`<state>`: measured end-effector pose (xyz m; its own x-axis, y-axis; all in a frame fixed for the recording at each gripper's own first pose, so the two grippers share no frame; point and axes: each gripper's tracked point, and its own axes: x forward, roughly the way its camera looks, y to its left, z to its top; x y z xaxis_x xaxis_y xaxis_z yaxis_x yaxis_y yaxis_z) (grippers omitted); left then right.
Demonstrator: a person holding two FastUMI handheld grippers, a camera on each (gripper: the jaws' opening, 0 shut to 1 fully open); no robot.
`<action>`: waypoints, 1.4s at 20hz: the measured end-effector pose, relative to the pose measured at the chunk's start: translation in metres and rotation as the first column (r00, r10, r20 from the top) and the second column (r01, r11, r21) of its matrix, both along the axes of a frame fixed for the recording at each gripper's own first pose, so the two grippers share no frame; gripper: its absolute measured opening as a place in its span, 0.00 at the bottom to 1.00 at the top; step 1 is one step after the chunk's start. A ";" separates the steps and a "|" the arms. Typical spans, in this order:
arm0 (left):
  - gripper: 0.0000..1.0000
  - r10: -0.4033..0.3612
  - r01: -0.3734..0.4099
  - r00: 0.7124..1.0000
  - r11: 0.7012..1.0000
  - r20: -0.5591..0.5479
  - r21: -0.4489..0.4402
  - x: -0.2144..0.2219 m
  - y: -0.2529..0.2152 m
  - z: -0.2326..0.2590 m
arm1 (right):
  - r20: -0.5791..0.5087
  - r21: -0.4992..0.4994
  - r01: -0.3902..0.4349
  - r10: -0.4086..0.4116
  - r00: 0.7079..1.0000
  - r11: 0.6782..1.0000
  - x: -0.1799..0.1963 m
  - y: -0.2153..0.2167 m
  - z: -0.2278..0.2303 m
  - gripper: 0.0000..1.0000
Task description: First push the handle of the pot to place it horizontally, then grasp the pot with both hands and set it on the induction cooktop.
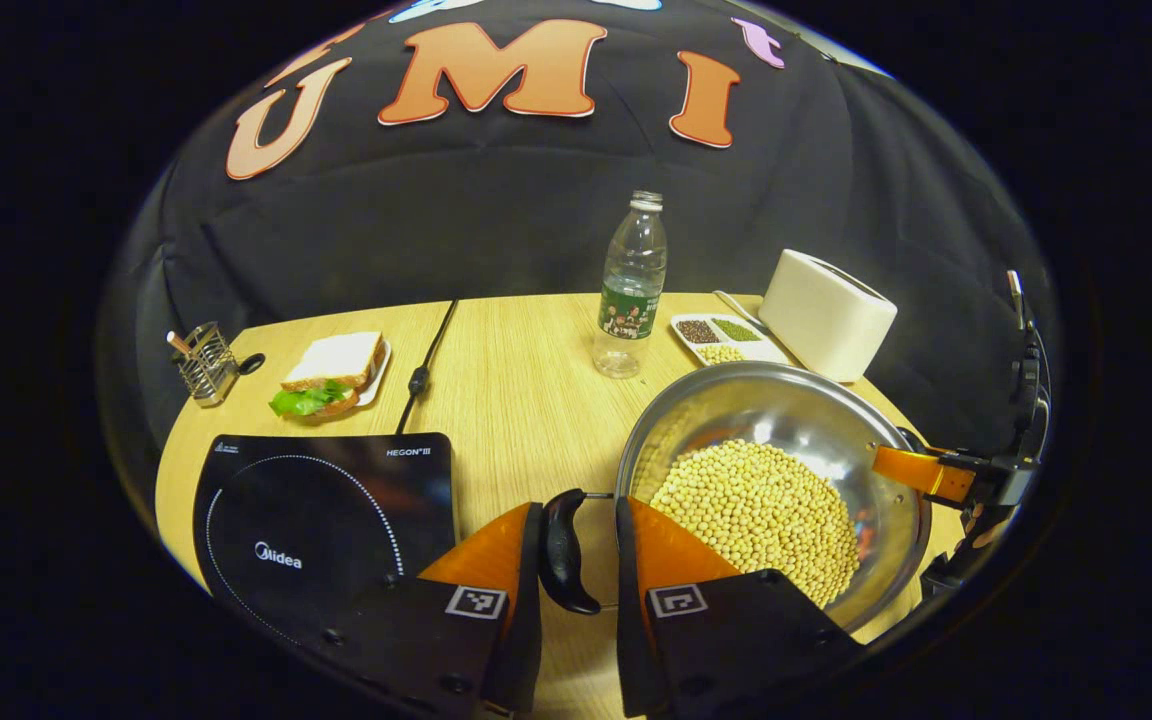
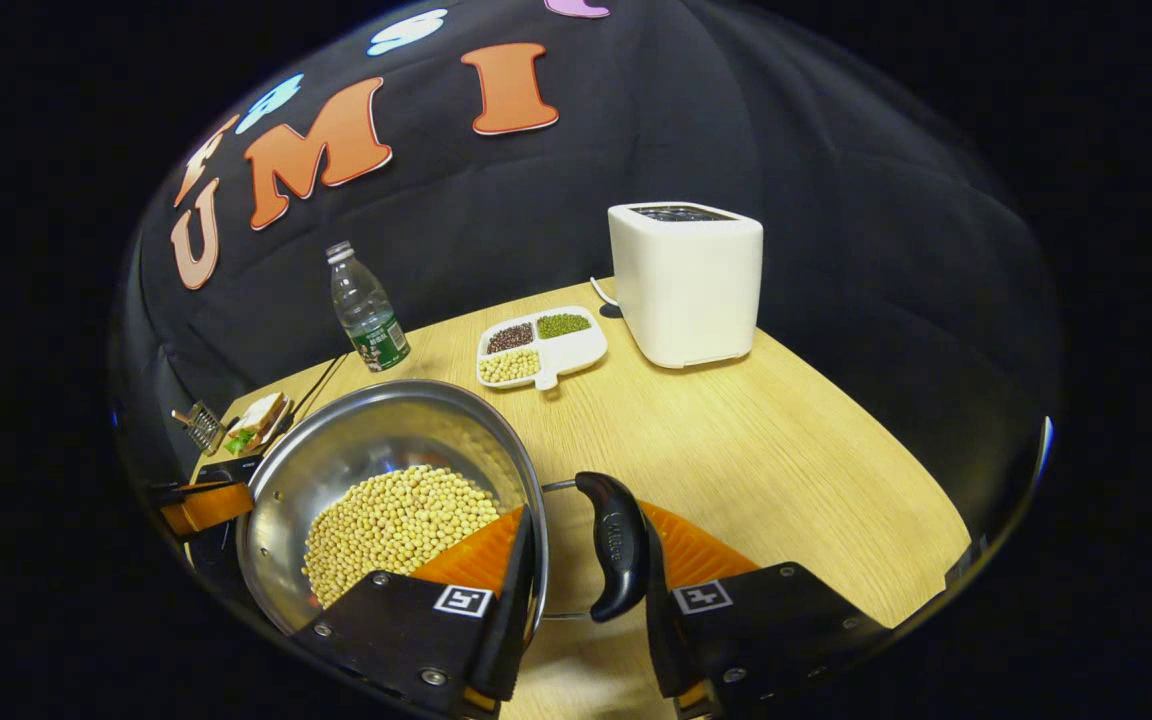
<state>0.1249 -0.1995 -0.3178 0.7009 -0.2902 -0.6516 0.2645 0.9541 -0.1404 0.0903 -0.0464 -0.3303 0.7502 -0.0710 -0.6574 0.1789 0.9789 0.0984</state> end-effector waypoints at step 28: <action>0.38 0.240 -0.226 0.967 0.963 -0.082 0.145 -0.025 0.297 0.048 | -0.022 0.177 -0.256 0.264 0.964 0.950 0.008 0.310 0.029 0.51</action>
<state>0.1004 0.0978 -0.2699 0.6698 -0.0317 -0.7418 0.0238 0.9995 -0.0212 0.0980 0.2633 -0.3012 0.6972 0.2390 -0.6759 -0.0712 0.9612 0.2664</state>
